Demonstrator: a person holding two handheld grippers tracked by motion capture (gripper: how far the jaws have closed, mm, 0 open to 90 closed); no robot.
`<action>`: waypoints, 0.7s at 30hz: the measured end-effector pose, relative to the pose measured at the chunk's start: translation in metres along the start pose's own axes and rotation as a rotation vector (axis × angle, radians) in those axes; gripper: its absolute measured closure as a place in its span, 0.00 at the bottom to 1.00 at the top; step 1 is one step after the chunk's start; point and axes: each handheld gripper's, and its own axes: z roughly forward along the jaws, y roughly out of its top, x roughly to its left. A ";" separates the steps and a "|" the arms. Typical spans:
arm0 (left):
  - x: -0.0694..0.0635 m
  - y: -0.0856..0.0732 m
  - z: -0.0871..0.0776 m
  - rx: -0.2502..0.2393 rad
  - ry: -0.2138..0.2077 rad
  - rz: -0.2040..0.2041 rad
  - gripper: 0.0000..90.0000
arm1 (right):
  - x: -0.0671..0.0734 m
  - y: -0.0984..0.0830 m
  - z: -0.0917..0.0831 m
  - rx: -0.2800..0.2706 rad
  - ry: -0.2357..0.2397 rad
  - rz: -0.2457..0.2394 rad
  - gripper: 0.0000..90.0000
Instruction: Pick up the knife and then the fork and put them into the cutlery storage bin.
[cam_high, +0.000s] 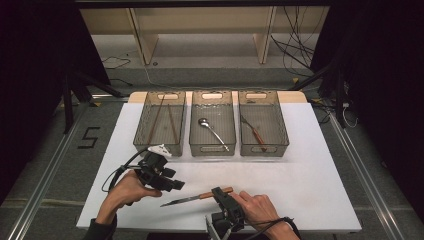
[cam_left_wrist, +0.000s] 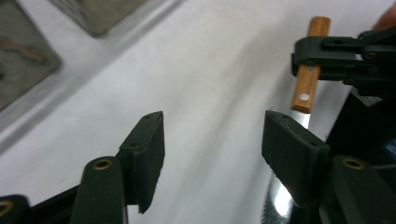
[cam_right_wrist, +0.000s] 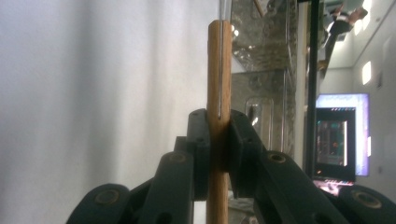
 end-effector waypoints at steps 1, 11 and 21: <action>0.004 -0.001 -0.002 -0.013 0.019 -0.005 0.41 | -0.001 -0.001 0.000 -0.001 0.002 0.005 0.90; 0.024 -0.011 -0.006 -0.091 0.095 -0.056 0.35 | -0.023 -0.022 -0.007 0.014 0.050 0.183 0.90; 0.032 -0.022 -0.013 -0.181 0.156 -0.067 0.30 | -0.065 -0.069 -0.013 0.061 0.108 0.492 0.90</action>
